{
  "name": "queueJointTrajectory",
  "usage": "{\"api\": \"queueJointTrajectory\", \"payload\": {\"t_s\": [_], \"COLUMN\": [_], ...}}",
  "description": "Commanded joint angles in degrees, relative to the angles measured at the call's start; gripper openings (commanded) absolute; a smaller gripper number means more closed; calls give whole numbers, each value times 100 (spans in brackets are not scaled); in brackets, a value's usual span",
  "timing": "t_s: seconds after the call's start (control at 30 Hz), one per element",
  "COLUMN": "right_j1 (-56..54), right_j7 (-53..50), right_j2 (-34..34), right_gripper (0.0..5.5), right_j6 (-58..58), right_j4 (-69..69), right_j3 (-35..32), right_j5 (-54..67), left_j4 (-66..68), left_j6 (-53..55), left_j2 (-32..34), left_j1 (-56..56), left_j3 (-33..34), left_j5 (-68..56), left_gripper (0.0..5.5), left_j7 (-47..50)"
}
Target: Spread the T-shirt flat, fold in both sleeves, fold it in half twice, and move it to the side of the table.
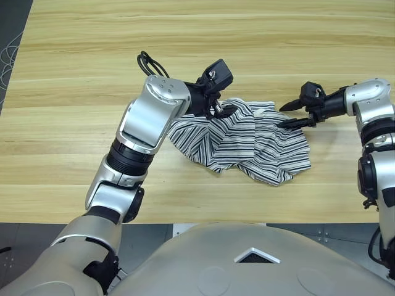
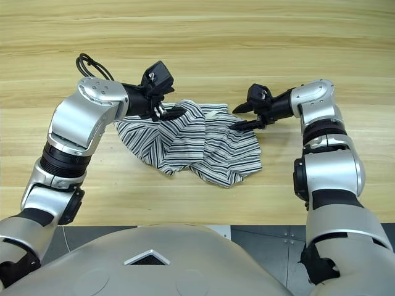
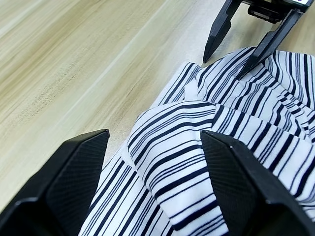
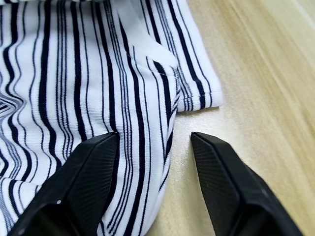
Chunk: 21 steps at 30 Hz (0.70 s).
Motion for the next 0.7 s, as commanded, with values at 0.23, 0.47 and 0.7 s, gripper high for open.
{"api": "queueJointTrajectory", "payload": {"t_s": [0.23, 0.47, 0.7], "right_j1": [7, 32, 4], "right_j7": [-129, -71, -139], "right_j2": [-82, -89, -112], "right_gripper": [168, 60, 12], "right_j6": [-26, -103, -244], "right_j4": [113, 101, 52], "right_j3": [87, 110, 82], "right_j5": [-295, -369, -353], "left_j4": [-60, -124, -112], "left_j6": [-34, -14, -30], "left_j2": [115, 140, 181], "left_j1": [-53, -83, -121], "left_j3": [-29, -18, -45], "left_j5": [-64, -106, -140], "left_gripper": [347, 347, 347], "left_j7": [136, 207, 229]}}
